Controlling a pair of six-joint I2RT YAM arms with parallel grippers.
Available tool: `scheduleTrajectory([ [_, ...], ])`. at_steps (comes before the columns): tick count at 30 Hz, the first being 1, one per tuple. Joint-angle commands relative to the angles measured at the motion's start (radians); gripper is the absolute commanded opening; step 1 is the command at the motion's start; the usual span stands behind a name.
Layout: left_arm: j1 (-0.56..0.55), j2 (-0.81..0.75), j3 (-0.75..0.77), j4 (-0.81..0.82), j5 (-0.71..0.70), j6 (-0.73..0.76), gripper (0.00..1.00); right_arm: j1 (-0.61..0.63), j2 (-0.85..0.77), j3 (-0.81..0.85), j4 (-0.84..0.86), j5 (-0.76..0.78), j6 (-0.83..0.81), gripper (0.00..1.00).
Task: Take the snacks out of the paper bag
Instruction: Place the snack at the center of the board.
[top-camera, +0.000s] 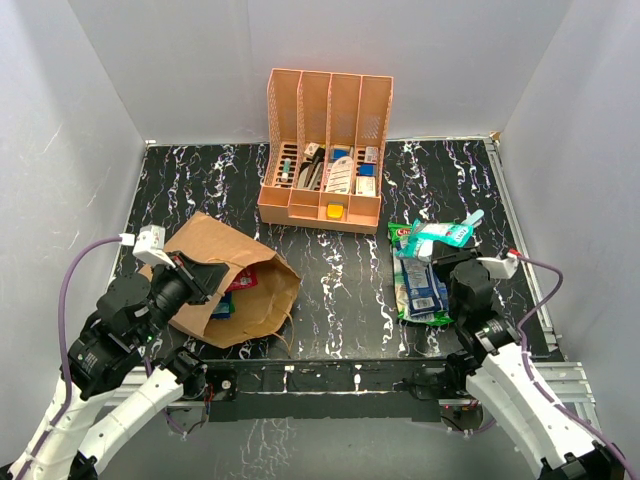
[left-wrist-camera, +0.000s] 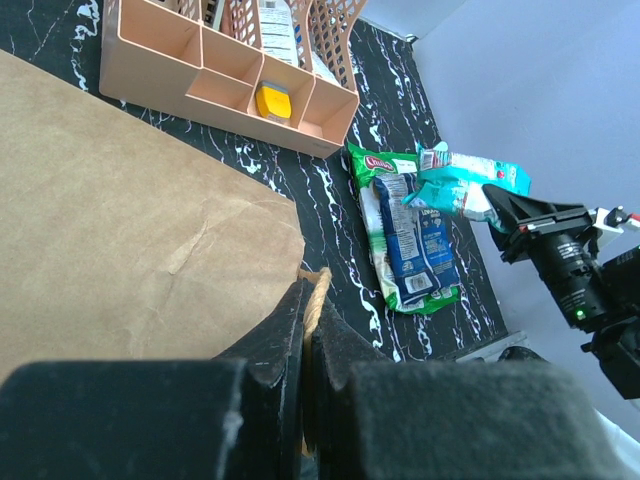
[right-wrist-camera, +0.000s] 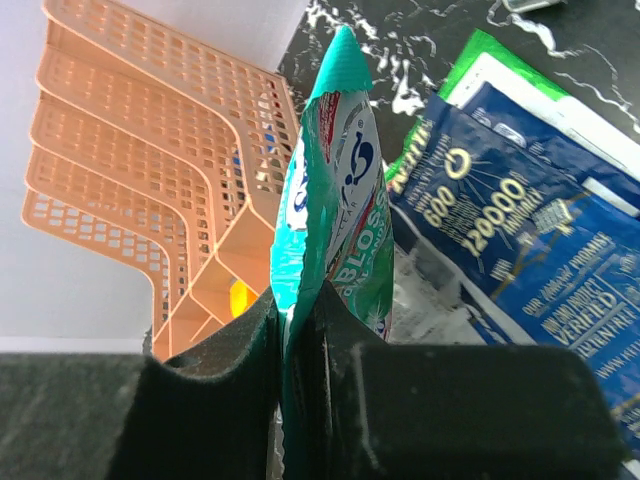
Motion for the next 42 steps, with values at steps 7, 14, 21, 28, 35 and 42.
scheduleTrajectory([
  [7, -0.004, -0.008, 0.029, -0.015, -0.011, 0.007, 0.00, -0.008, -0.132, -0.149, 0.116, 0.075, 0.060, 0.07],
  [14, -0.004, -0.004, 0.026, -0.013, -0.013, 0.007, 0.00, -0.010, -0.197, -0.217, 0.023, 0.121, 0.104, 0.07],
  [21, -0.004, -0.001, 0.018, -0.005, -0.006, 0.006, 0.00, -0.012, -0.223, -0.231, -0.130, 0.132, 0.175, 0.16],
  [28, -0.004, -0.002, 0.009, 0.004, -0.003, 0.001, 0.00, -0.012, -0.145, -0.194, -0.297, 0.107, 0.275, 0.27],
  [35, -0.004, -0.011, 0.009, -0.003, -0.005, 0.000, 0.00, -0.012, -0.083, -0.104, -0.442, 0.073, 0.300, 0.40],
  [42, -0.004, -0.014, 0.011, -0.004, -0.004, -0.002, 0.00, -0.012, -0.163, -0.006, -0.604, -0.046, 0.277, 0.59],
])
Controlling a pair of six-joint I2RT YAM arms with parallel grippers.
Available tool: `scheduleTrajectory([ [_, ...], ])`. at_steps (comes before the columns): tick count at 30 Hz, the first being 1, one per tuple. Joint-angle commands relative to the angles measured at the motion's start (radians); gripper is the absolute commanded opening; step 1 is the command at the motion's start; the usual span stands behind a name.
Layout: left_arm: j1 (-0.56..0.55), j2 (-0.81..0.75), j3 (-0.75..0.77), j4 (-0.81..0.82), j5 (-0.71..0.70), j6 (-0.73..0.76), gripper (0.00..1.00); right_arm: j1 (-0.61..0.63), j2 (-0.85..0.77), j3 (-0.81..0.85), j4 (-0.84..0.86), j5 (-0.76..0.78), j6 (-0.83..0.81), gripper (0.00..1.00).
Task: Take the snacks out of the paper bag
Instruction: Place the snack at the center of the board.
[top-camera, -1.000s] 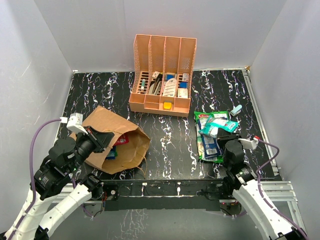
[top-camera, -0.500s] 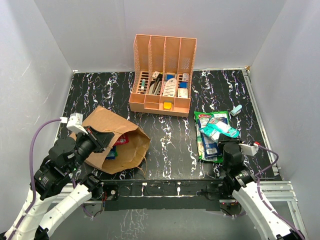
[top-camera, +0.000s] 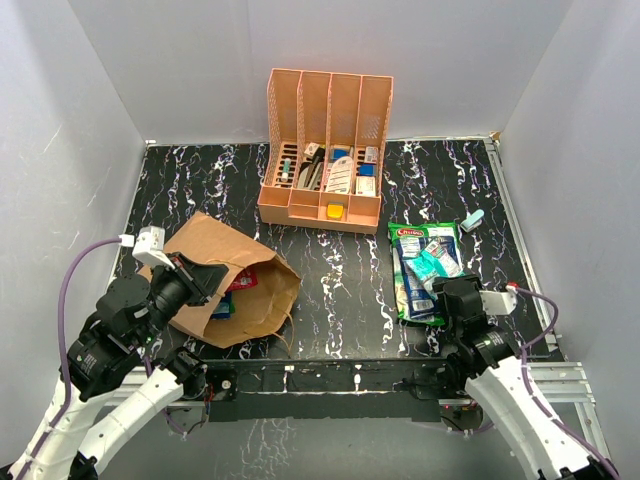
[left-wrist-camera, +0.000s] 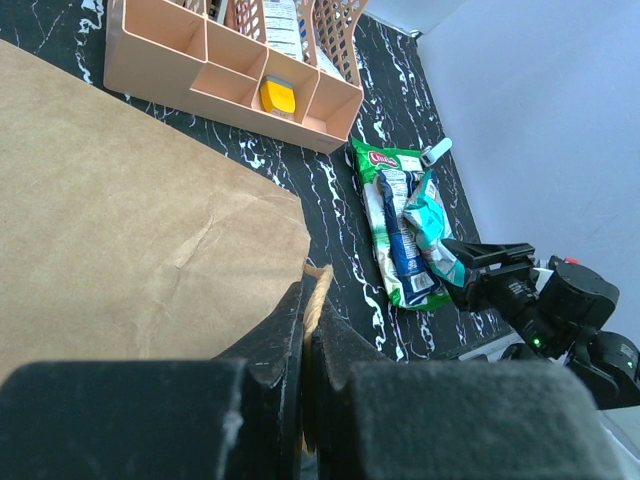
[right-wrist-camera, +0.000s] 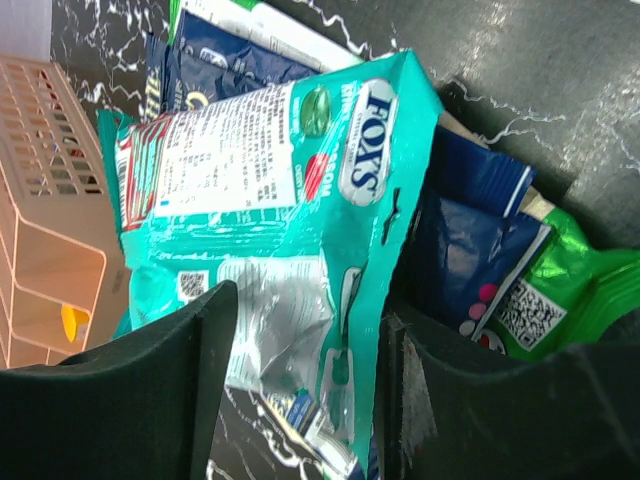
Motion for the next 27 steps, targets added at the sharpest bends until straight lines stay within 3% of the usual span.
scheduleTrajectory([
  [1, -0.004, -0.011, 0.011, 0.010, -0.005, -0.001, 0.00, 0.000, -0.065, 0.110, -0.175, -0.086, 0.016, 0.60],
  [6, -0.004, -0.019, -0.008, 0.011, -0.004, 0.000, 0.00, 0.000, -0.188, 0.234, -0.307, -0.087, 0.007, 0.66],
  [10, -0.004, -0.022, -0.027, -0.004, 0.005, 0.015, 0.00, 0.001, -0.233, 0.269, -0.241, -0.127, -0.092, 0.69],
  [19, -0.004, -0.069, -0.059, -0.071, 0.039, 0.031, 0.00, 0.001, -0.111, 0.276, -0.191, -0.280, -0.194, 0.70],
  [27, -0.004, -0.066, -0.040, -0.076, 0.028, 0.056, 0.00, 0.000, -0.052, 0.197, -0.200, -0.339, -0.119, 0.71],
])
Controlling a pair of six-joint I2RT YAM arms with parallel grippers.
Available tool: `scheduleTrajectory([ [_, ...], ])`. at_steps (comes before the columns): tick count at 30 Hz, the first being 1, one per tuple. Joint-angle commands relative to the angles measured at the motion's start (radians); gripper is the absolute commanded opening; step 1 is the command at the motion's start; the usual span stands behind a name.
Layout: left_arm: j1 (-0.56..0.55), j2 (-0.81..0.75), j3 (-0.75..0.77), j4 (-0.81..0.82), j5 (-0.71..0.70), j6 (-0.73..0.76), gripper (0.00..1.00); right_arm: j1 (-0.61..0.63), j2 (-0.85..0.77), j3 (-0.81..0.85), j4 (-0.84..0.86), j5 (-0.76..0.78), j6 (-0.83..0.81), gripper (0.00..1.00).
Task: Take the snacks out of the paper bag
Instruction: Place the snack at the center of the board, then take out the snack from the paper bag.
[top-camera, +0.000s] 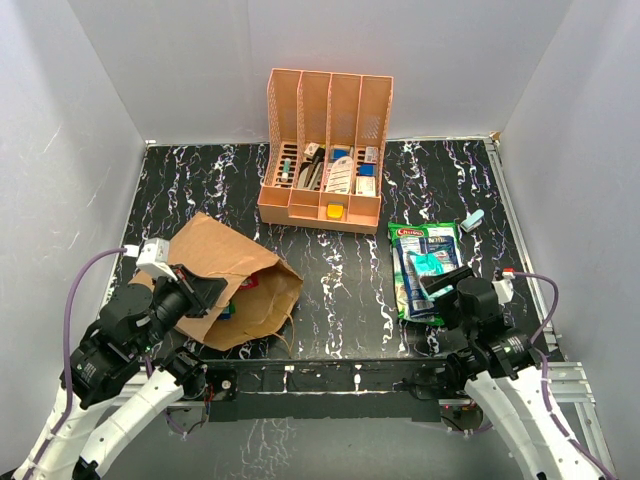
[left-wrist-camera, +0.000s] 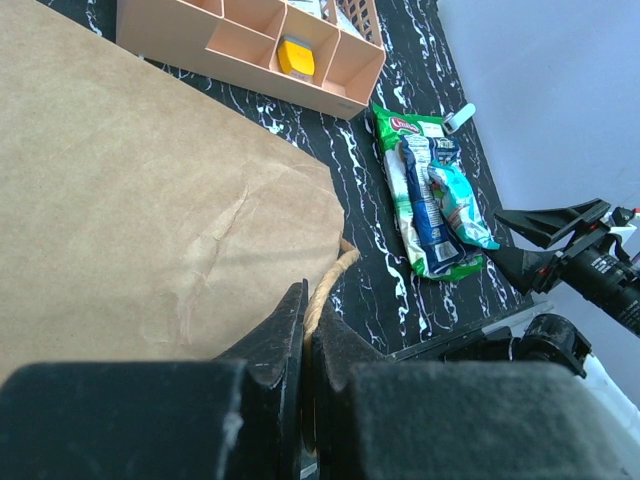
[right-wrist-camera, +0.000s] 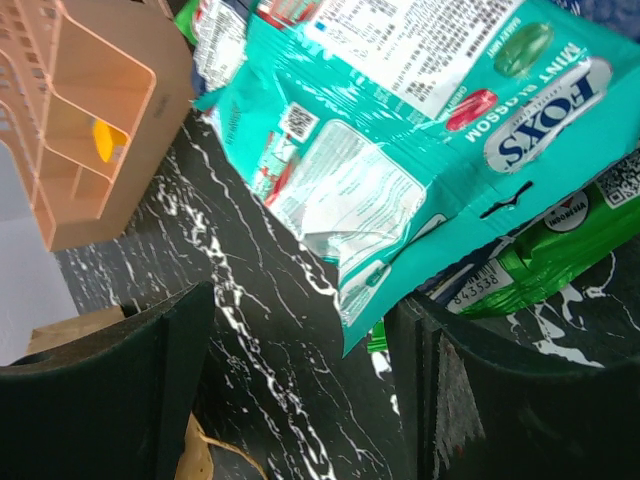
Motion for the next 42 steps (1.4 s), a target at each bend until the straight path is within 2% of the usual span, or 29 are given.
scheduleTrajectory([
  [1, -0.004, 0.010, 0.017, -0.007, 0.004, 0.035, 0.00, 0.001, 0.023, -0.022, 0.038, -0.045, 0.031, 0.71],
  [5, -0.004, 0.002, 0.004, 0.000, 0.023, 0.049, 0.00, 0.000, 0.024, -0.034, 0.028, -0.084, 0.044, 0.73],
  [10, -0.004, -0.030, -0.033, 0.034, 0.078, 0.067, 0.00, 0.000, 0.019, -0.058, 0.022, -0.259, 0.040, 0.76],
  [17, -0.004, -0.070, -0.055, 0.062, 0.153, 0.105, 0.00, 0.000, -0.031, 0.028, 0.050, -0.508, -0.184, 0.80],
  [22, -0.004, -0.100, -0.063, 0.070, 0.207, 0.110, 0.00, 0.000, 0.041, 0.042, 0.308, -0.795, -0.455, 0.80],
  [24, -0.004, -0.105, -0.064, 0.069, 0.229, 0.105, 0.00, 0.001, 0.132, 0.039, 0.436, -0.836, -0.478, 0.81],
  [27, -0.004, -0.102, -0.054, 0.042, 0.225, 0.092, 0.00, 0.028, 0.353, 0.061, 0.640, -0.886, -0.465, 0.83],
  [29, -0.004, -0.097, -0.048, 0.023, 0.222, 0.086, 0.00, 0.137, 0.483, 0.109, 0.734, -0.812, -0.465, 0.84],
  [33, -0.004, -0.089, -0.043, -0.017, 0.210, 0.065, 0.00, 0.540, 0.711, 0.218, 0.903, -0.442, -0.570, 0.90],
  [37, -0.004, -0.099, -0.053, -0.020, 0.214, 0.058, 0.00, 0.752, 0.964, 0.306, 1.159, -0.278, -0.678, 0.95],
  [38, -0.004, -0.101, -0.053, -0.021, 0.211, 0.059, 0.00, 0.796, 1.019, 0.317, 1.230, -0.243, -0.734, 0.97],
  [42, -0.004, -0.104, -0.047, -0.030, 0.199, 0.065, 0.00, 0.954, 1.201, 0.320, 1.537, -0.077, -1.128, 0.98],
])
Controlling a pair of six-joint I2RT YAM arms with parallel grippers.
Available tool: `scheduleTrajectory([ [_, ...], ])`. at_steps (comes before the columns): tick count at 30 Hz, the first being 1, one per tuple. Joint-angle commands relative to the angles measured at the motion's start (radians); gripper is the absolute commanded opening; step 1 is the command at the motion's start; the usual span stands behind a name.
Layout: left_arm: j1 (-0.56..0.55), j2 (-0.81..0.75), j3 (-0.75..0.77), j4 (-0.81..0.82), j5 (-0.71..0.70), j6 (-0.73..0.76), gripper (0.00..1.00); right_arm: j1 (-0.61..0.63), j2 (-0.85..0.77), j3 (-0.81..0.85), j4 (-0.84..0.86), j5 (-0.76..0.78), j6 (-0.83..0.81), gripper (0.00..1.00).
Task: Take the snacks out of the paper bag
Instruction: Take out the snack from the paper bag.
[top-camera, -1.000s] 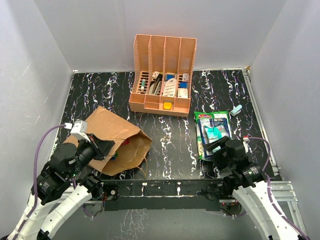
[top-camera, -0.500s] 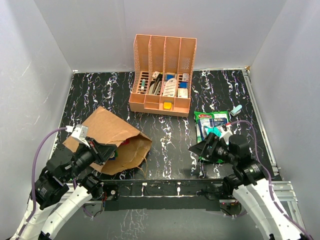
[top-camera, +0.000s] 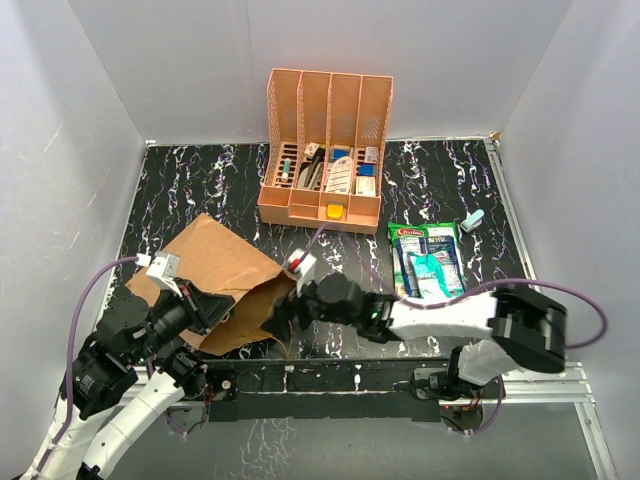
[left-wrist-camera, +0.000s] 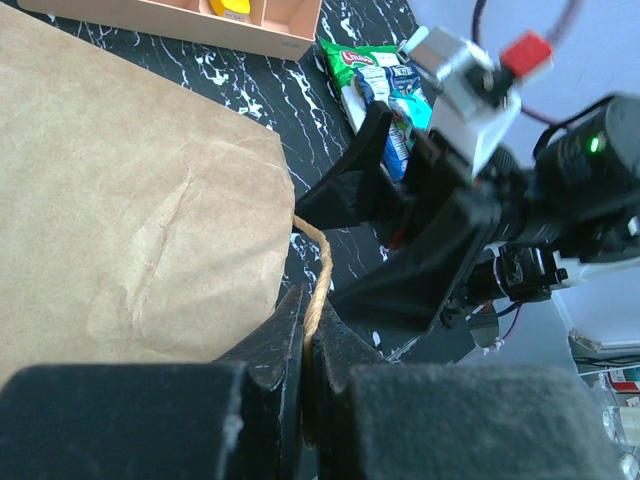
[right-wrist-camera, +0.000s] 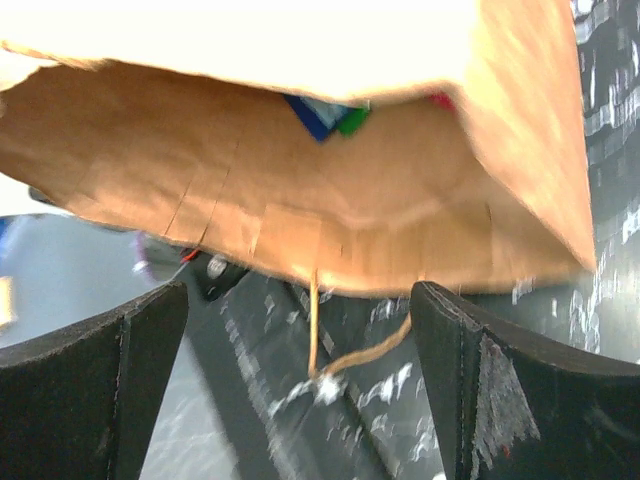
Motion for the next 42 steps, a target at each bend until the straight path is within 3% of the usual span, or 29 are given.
scheduleTrajectory([
  [1, -0.004, -0.007, 0.009, -0.011, 0.005, 0.000, 0.00, 0.130, 0.143, 0.022, 0.468, 0.248, -0.481, 0.98],
  [6, -0.004, -0.018, 0.007, -0.005, 0.007, 0.006, 0.00, 0.143, 0.280, -0.024, 0.697, 0.114, -1.014, 1.00],
  [9, -0.004, -0.027, 0.007, -0.004, 0.007, 0.010, 0.00, 0.127, 0.356, -0.051, 0.865, 0.110, -1.195, 0.91],
  [12, -0.004, -0.039, 0.006, 0.000, 0.016, 0.013, 0.00, 0.084, 0.393, 0.004, 0.756, 0.014, -1.235, 0.72],
  [18, -0.004, -0.048, 0.001, 0.020, 0.037, 0.022, 0.00, 0.069, 0.526, 0.103, 0.710, -0.054, -1.387, 0.63],
  [21, -0.003, -0.034, -0.002, 0.031, 0.069, 0.034, 0.00, 0.069, 0.603, 0.192, 0.665, -0.057, -1.423, 0.63],
  [31, 0.002, -0.035, -0.007, 0.048, 0.109, 0.047, 0.00, 0.068, 0.834, 0.426, 0.615, 0.055, -1.518, 0.77],
  [36, 0.005, -0.036, -0.006, 0.043, 0.115, 0.047, 0.00, 0.052, 0.944, 0.520, 0.664, 0.169, -1.525, 0.77],
  [38, 0.005, -0.040, -0.007, 0.043, 0.116, 0.048, 0.00, 0.043, 0.976, 0.542, 0.708, 0.199, -1.508, 0.71],
  [42, 0.005, -0.043, -0.004, 0.036, 0.105, 0.046, 0.00, 0.040, 0.989, 0.543, 0.761, 0.234, -1.491, 0.49],
])
